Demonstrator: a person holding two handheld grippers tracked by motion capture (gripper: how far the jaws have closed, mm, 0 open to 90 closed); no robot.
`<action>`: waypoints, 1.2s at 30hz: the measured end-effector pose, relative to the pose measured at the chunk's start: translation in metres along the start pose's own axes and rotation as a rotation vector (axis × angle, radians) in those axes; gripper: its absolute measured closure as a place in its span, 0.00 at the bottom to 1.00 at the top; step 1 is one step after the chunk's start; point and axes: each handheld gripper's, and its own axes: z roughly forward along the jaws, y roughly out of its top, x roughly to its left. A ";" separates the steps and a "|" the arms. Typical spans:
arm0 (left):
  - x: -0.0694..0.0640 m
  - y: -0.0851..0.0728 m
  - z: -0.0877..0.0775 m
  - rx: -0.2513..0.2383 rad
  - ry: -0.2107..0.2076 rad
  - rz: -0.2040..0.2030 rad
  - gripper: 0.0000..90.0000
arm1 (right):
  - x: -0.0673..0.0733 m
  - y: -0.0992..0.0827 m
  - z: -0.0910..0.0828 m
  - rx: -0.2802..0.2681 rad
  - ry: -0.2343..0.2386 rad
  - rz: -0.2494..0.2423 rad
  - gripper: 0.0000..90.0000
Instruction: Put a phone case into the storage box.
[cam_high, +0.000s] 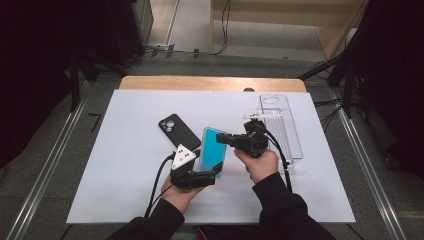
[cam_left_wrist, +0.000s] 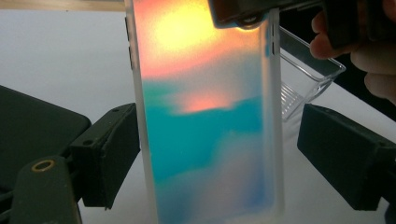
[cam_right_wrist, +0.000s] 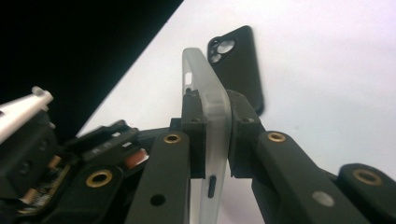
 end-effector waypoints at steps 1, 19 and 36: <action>0.000 0.001 -0.001 0.013 -0.008 -0.001 0.15 | 0.001 0.000 -0.001 -0.003 -0.014 -0.021 0.86; 0.027 0.027 -0.021 0.183 -0.128 0.020 0.18 | 0.003 -0.004 -0.011 -0.011 0.039 -0.200 0.86; 0.037 0.037 -0.026 0.204 -0.262 0.099 0.24 | 0.002 -0.004 -0.024 0.022 0.160 -0.358 0.86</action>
